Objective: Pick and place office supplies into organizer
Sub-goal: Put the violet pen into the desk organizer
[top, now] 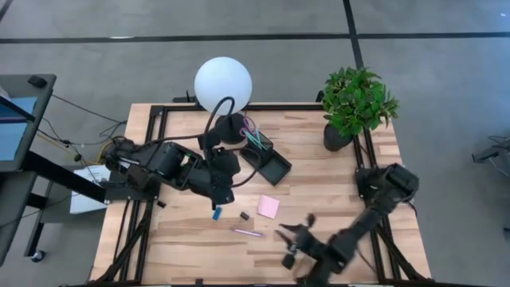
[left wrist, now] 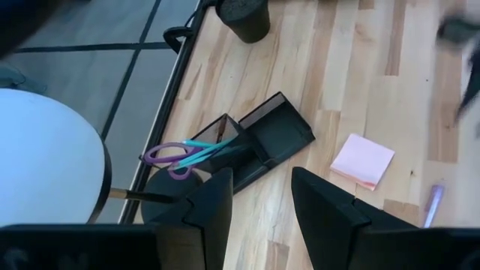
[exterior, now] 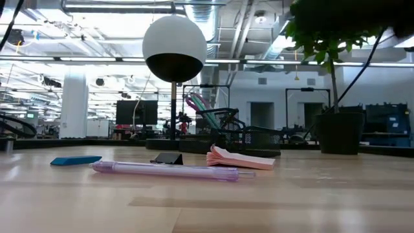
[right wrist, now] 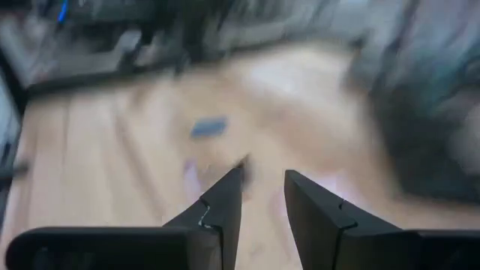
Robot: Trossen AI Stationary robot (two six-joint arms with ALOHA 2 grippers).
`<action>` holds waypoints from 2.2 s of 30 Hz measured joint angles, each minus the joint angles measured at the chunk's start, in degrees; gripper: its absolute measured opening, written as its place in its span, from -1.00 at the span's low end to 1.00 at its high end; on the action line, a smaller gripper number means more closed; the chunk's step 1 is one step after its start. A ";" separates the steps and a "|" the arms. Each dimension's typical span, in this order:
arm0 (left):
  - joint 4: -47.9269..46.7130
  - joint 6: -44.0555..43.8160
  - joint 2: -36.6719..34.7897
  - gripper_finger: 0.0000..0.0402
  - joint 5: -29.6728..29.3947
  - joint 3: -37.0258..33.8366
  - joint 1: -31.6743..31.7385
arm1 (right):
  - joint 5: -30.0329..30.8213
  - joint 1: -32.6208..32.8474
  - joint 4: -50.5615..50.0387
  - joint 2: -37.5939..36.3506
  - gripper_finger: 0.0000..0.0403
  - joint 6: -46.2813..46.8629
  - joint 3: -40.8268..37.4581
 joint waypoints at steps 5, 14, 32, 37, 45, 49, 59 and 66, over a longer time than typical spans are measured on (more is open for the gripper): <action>0.04 -0.43 0.02 -0.33 0.05 0.02 0.02 | -16.43 -4.79 34.70 4.76 -0.52 -30.60 -4.29; 0.01 -0.67 0.04 -0.33 0.16 0.02 0.02 | -32.68 -10.31 50.87 14.37 -0.52 -37.32 -4.52; -0.01 -0.53 0.04 -0.33 1.43 0.02 0.02 | -28.68 -11.43 53.90 11.36 -0.52 -39.78 -12.64; -0.01 0.53 0.04 -0.33 1.49 0.02 0.02 | -29.92 -12.25 76.90 11.57 -0.52 -42.50 -20.66; -0.01 0.51 0.04 -0.33 1.32 0.02 0.02 | -31.54 -12.70 80.31 11.58 -0.52 -42.66 -22.86; -0.01 0.51 0.04 -0.33 0.61 0.02 0.02 | -31.96 -11.98 76.40 11.58 -0.52 -42.02 -21.45; -0.01 0.42 0.04 -0.33 0.60 0.02 0.02 | -31.58 -12.22 66.54 11.58 -0.52 -38.68 -18.02; 0.01 0.29 0.04 -0.33 0.64 0.02 0.02 | -32.51 -12.22 65.59 11.58 -0.52 -35.67 -17.95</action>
